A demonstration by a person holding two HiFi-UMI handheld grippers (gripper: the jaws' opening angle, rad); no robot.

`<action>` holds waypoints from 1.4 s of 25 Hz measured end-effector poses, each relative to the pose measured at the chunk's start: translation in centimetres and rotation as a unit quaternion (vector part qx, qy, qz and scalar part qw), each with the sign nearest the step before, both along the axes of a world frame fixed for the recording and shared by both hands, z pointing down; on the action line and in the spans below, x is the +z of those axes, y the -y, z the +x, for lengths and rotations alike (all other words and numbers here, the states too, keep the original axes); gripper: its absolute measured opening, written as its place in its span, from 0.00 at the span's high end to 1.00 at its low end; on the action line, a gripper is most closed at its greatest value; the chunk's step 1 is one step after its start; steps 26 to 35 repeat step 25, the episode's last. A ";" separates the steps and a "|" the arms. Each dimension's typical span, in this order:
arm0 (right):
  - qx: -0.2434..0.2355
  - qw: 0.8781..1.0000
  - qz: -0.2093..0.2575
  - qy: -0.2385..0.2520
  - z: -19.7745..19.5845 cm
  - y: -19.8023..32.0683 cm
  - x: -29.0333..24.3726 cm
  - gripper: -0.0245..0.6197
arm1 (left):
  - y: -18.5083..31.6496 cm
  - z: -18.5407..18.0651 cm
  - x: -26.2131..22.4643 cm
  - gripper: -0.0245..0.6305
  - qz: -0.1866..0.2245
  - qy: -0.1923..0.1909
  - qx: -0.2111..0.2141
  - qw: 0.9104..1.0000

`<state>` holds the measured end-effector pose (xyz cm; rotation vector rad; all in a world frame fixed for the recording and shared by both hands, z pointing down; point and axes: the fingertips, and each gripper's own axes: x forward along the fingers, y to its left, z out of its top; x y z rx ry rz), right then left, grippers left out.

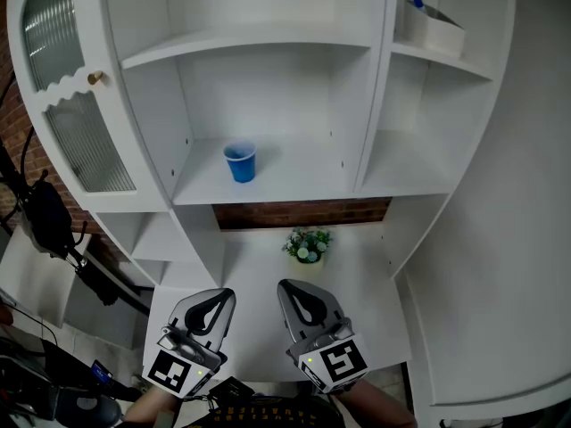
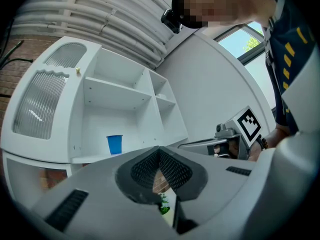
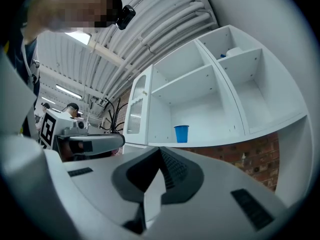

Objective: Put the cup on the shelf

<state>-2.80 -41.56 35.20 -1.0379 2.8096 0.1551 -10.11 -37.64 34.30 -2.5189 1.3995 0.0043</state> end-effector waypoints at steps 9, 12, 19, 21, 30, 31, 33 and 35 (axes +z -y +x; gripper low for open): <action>-0.005 1.000 0.001 -0.004 -0.1 -0.2 -0.1 0.95 | 0.2 0.2 -0.1 0.96 -0.006 0.000 0.005 1.000; -0.008 1.000 -0.008 -0.004 -0.3 -0.1 0.2 0.95 | 0.2 0.3 -0.2 0.96 -0.004 0.002 0.007 1.000; -0.006 1.000 0.001 -0.002 -0.3 0.3 0.2 0.95 | 0.6 0.1 0.2 0.96 -0.010 0.002 0.006 1.000; -0.005 1.000 0.001 -0.002 -0.2 0.5 0.1 0.95 | 0.8 0.0 0.3 0.96 -0.012 0.003 0.005 1.000; 0.000 1.000 -0.001 0.002 0.1 0.8 0.1 0.95 | 1.1 -0.3 0.6 0.96 -0.016 0.004 0.002 1.000; 0.000 1.000 -0.001 0.002 0.1 0.8 0.1 0.95 | 1.1 -0.3 0.6 0.96 -0.016 0.004 0.002 1.000; 0.000 1.000 -0.001 0.002 0.1 0.8 0.1 0.95 | 1.1 -0.3 0.6 0.96 -0.016 0.004 0.002 1.000; 0.000 1.000 -0.001 0.002 0.1 0.8 0.1 0.95 | 1.1 -0.3 0.6 0.96 -0.016 0.004 0.002 1.000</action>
